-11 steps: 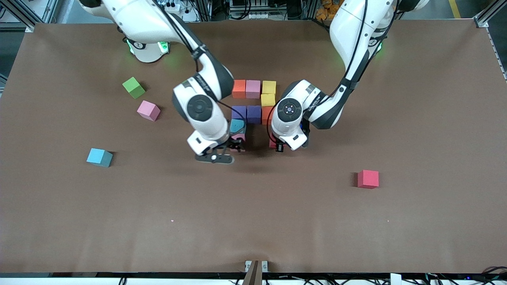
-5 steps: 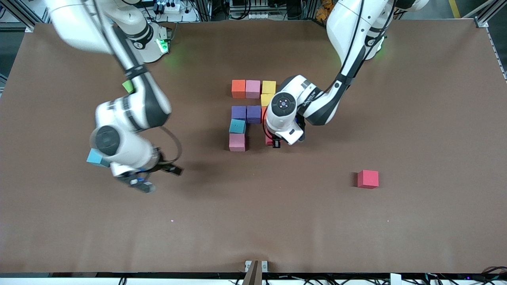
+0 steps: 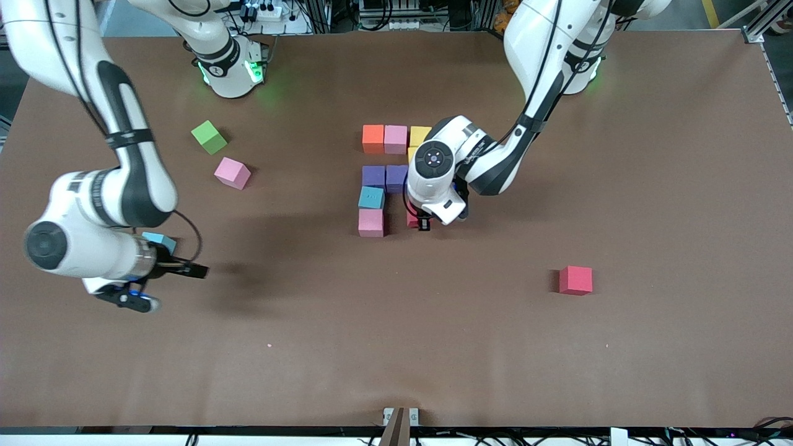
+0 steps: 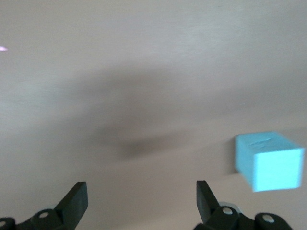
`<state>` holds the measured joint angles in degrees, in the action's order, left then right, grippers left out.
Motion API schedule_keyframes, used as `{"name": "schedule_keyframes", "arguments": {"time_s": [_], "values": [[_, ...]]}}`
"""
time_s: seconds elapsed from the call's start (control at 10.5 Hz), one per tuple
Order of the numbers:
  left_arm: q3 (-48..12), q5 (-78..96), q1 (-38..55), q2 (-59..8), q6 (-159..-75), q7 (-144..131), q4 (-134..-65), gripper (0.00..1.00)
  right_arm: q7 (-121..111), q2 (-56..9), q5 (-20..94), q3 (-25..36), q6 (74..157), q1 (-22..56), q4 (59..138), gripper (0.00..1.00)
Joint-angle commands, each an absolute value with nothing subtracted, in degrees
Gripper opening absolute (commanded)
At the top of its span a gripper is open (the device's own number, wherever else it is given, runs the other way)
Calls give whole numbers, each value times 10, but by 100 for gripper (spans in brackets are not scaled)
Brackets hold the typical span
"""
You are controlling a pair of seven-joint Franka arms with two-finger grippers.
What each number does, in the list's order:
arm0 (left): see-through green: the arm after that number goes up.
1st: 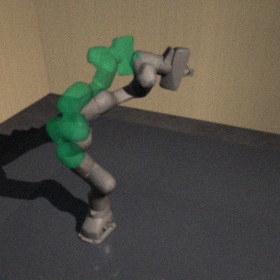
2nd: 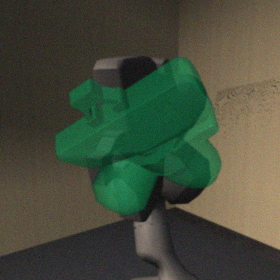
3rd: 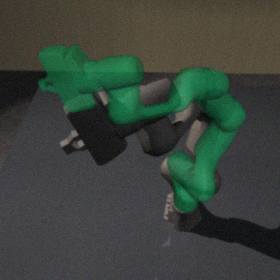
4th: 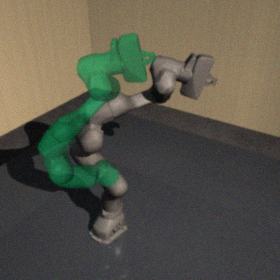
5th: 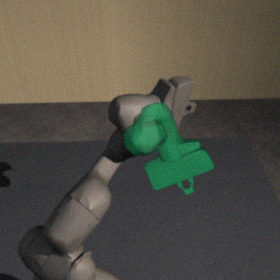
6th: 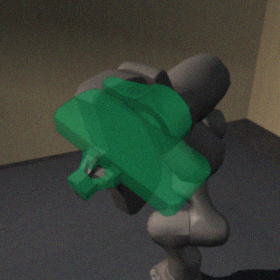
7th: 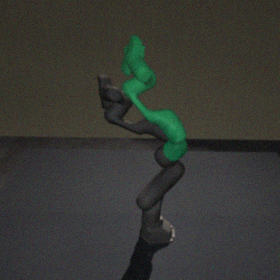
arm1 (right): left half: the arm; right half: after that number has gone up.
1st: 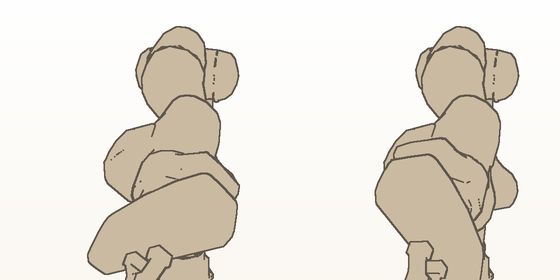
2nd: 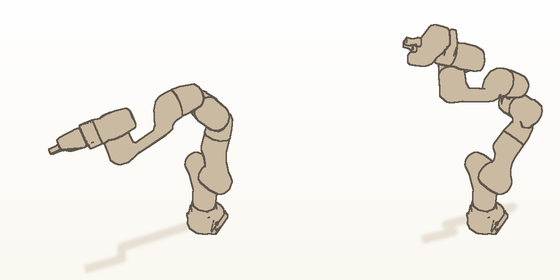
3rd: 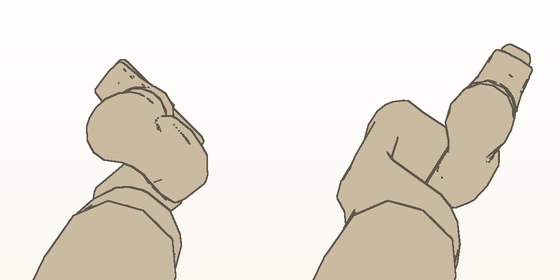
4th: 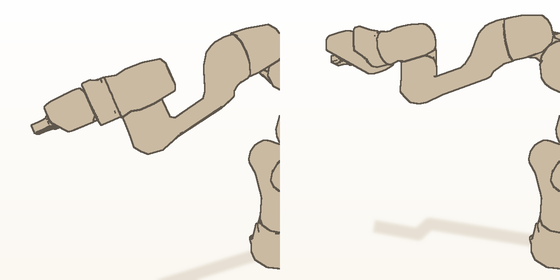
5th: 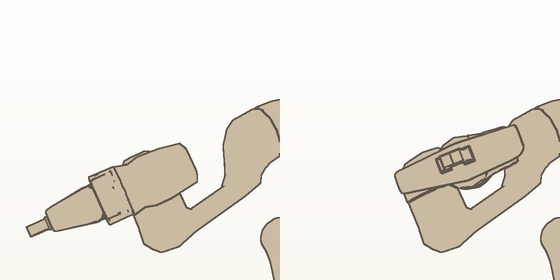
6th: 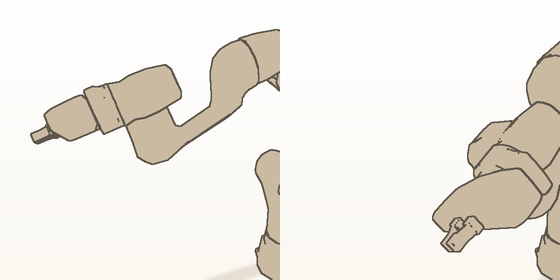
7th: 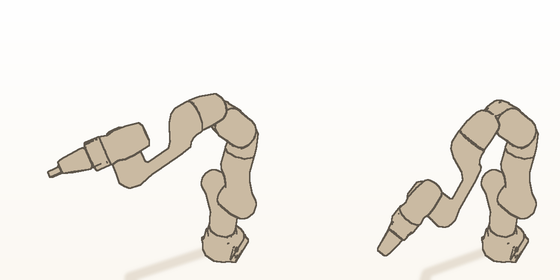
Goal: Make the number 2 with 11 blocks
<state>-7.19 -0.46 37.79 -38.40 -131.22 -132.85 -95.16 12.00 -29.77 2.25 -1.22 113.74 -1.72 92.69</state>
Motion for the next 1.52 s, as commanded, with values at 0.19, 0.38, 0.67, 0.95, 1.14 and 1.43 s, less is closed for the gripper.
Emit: {"name": "schedule_keyframes", "arguments": {"time_s": [0.19, 0.38, 0.67, 0.95, 1.14, 1.43], "values": [[-67, -67, 407, -421, -1313, -1342, -908, 13, -2, -279, -28, -23, 1188, -95, 999, 100], [-69, -96, 410, -432, -1317, -1363, -892, 13, -68, -261, -28, -23, 1257, -127, 1067, 100], [-67, -97, 416, -440, -1324, -1364, -875, 13, -71, -241, -28, -23, 1364, -127, 1161, 100], [-62, -97, 423, -459, -1325, -1361, -851, 13, -80, -241, -37, -21, 1412, -129, 1197, 100], [-47, -95, 435, -461, -1325, -1361, -844, 13, -100, -238, -41, -22, 1410, -143, 1194, 100], [-29, -91, 451, -476, -1325, -1361, -816, 13, -101, -218, -41, -22, 1385, -143, 1192, 100]]}}
